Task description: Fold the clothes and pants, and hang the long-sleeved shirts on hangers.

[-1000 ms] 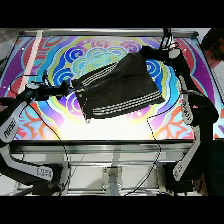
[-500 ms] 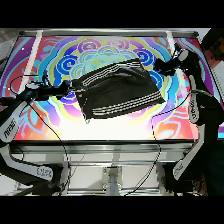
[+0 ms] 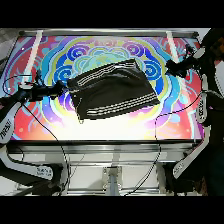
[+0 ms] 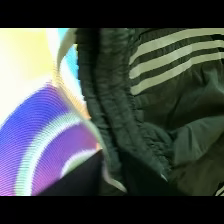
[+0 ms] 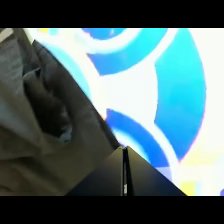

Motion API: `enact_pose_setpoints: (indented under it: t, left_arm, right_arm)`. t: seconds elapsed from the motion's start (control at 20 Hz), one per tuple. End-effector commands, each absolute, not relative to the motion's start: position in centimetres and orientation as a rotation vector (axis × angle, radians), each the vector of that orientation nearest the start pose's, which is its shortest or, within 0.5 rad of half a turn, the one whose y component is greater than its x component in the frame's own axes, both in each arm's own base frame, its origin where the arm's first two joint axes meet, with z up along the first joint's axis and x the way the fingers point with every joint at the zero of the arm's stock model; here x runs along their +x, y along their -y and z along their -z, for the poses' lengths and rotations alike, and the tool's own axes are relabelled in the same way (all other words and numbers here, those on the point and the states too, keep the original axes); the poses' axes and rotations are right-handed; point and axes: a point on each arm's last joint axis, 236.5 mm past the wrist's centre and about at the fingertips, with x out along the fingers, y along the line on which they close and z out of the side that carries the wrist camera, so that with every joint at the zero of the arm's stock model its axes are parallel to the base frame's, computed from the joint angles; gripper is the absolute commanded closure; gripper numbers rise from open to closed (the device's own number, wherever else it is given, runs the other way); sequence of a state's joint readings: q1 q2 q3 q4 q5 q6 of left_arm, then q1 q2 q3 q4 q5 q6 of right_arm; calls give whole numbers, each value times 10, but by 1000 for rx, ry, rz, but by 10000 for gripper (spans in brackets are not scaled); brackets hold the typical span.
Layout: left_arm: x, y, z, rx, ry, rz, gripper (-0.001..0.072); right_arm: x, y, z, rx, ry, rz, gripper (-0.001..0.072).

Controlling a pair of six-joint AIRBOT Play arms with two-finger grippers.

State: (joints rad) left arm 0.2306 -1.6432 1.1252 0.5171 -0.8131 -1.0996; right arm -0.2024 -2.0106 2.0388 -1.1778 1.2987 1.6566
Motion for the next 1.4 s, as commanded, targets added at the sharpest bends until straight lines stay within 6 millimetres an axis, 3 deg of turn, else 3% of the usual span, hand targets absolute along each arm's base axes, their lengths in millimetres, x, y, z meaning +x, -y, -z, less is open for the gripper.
enact_pose_setpoints:
  t: [0.0, 0.2, 0.35, 0.45, 0.6, 0.75, 0.95, 1.2, 1.35]
  left_arm:
    - [491, 35, 53, -807, -992, 230, 203]
    - [495, 5, 52, -827, -953, 171, 205]
    - [489, -16, 36, -911, -929, 174, 235]
    - [472, -24, 25, -944, -955, 225, 672]
    - [452, -33, 9, -975, -980, 277, 688]
    - [431, -33, 7, -832, -1022, 246, 689]
    - [378, 6, 15, -856, -1085, 262, 689]
    - [309, 44, 24, -950, -1104, 226, 688]
    - [279, 61, 22, -989, -1091, 201, 688]
  right_arm:
    - [563, -5, 8, 580, -1210, -183, 708]
    - [568, -33, -12, 672, -1171, -303, 708]
    - [568, -36, -14, 669, -1164, -327, 708]
    - [567, -37, -14, 642, -1162, -347, 709]
    - [557, -41, -8, 624, -1195, -379, 709]
    - [545, -44, 3, 636, -1225, -376, 710]
    - [513, -55, 14, 678, -1253, -387, 710]
    - [466, -64, 6, 746, -1164, -321, 709]
    - [420, -66, 18, 769, -1172, -258, 709]
